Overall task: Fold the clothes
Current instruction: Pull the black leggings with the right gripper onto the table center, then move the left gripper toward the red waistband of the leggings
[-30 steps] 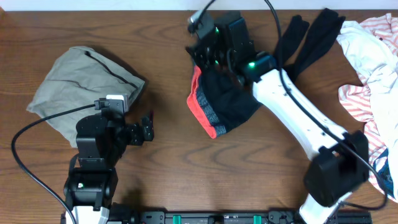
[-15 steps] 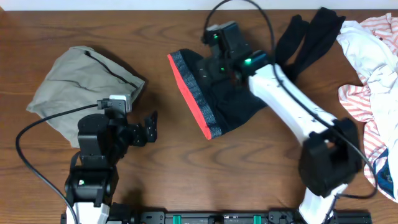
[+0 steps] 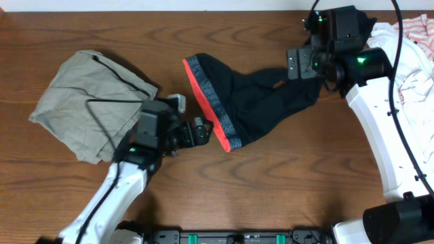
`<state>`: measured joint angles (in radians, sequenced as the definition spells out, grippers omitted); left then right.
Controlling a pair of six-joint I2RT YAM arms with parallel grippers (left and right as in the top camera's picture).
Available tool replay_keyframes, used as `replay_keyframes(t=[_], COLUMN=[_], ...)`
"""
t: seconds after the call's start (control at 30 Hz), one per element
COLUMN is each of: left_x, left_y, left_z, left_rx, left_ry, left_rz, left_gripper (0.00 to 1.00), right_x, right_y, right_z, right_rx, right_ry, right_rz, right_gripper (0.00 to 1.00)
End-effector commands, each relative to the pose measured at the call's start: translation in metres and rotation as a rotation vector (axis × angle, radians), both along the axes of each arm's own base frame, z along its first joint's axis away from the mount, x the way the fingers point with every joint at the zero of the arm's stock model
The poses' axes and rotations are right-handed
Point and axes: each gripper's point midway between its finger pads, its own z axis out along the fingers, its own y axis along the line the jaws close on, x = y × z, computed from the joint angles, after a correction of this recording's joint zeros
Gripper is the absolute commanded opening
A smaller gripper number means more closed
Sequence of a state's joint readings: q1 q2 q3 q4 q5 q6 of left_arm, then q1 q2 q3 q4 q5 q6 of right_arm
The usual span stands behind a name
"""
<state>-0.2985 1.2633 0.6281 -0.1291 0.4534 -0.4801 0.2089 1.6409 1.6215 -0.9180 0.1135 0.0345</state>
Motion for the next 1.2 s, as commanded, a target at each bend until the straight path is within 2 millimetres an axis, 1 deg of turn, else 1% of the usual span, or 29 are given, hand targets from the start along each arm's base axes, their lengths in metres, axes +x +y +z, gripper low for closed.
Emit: replay_keyframes(t=[0.0,0.07,0.17,0.23,0.27,0.33,0.47,0.5,0.53,0.57,0.6,0.67,0.7,0.73,0.8,0.83,0.87,0.9,0.97,1.1,1.17], left_x=[-0.008,-0.013,-0.018,-0.015,-0.008,0.005,0.030,0.038,0.047,0.055,0.065,0.084,0.092,0.098,0.108,0.112,0.115,0.118,0.121,0.121,0.119], left_y=[-0.013,-0.018,-0.026,-0.021,-0.013,-0.004,0.006,0.011,0.019,0.027,0.040,0.074,0.092,0.105,0.121,0.127,0.134,0.140,0.149,0.159,0.164], left_z=[-0.022,-0.037,-0.047,-0.049,-0.048,-0.038,0.004,0.015,0.027,0.035,0.042,0.050,0.053,0.053,0.051,0.048,0.043,0.035,0.018,-0.021,-0.036], left_rx=[-0.080,-0.082,-0.066,-0.033,-0.003,0.043,0.117,0.141,0.176,0.207,0.251,0.362,0.421,0.464,0.516,0.531,0.541,0.546,0.559,0.583,0.613], left_ry=[0.202,0.276,0.298,0.278,0.241,0.141,-0.092,-0.147,-0.207,-0.245,-0.277,-0.324,-0.348,-0.363,-0.386,-0.388,-0.381,-0.365,-0.324,-0.229,-0.199], left_rz=[0.099,0.121,0.093,0.112,0.135,0.124,0.004,-0.009,-0.006,0.012,0.058,0.174,0.233,0.272,0.291,0.294,0.303,0.316,0.326,0.318,0.293], left_gripper=[0.98,0.98,0.98,0.98,0.98,0.98,0.98,0.98,0.99,0.98,0.89,0.62,0.53,0.50,0.41,0.27,0.20,0.19,0.19,0.20,0.21], right_x=[-0.003,-0.004,-0.003,-0.004,-0.006,-0.007,-0.007,-0.007,-0.008,-0.008,-0.009,-0.010,-0.010,-0.010,-0.011,-0.012,-0.012,-0.013,-0.013,-0.013,-0.014], right_y=[-0.012,-0.014,-0.014,-0.014,-0.014,-0.015,-0.015,-0.014,-0.013,-0.011,-0.009,-0.006,-0.006,-0.005,-0.005,-0.005,-0.005,-0.005,-0.005,-0.005,-0.005], right_z=[-0.006,-0.007,-0.006,-0.007,-0.008,-0.009,-0.009,-0.009,-0.009,-0.010,-0.010,-0.011,-0.011,-0.011,-0.012,-0.012,-0.012,-0.013,-0.013,-0.013,-0.013], right_rx=[-0.002,-0.004,-0.003,-0.003,-0.004,-0.006,-0.006,-0.005,0.004,0.013,0.023,0.036,0.037,0.037,0.038,0.039,0.039,0.039,0.038,0.038,0.038], right_ry=[0.032,0.039,0.035,0.040,0.046,0.053,0.054,0.054,0.057,0.060,0.064,0.069,0.071,0.073,0.077,0.079,0.083,0.084,0.086,0.086,0.089], right_rz=[-0.046,-0.049,-0.050,-0.050,-0.050,-0.049,-0.049,-0.048,-0.042,-0.035,-0.028,-0.018,-0.017,-0.017,-0.016,-0.015,-0.015,-0.015,-0.015,-0.014,-0.015], right_gripper=[0.99,0.99,0.99,0.99,0.99,0.99,0.99,0.99,0.97,0.95,0.94,0.90,0.88,0.88,0.87,0.87,0.87,0.87,0.88,0.88,0.88])
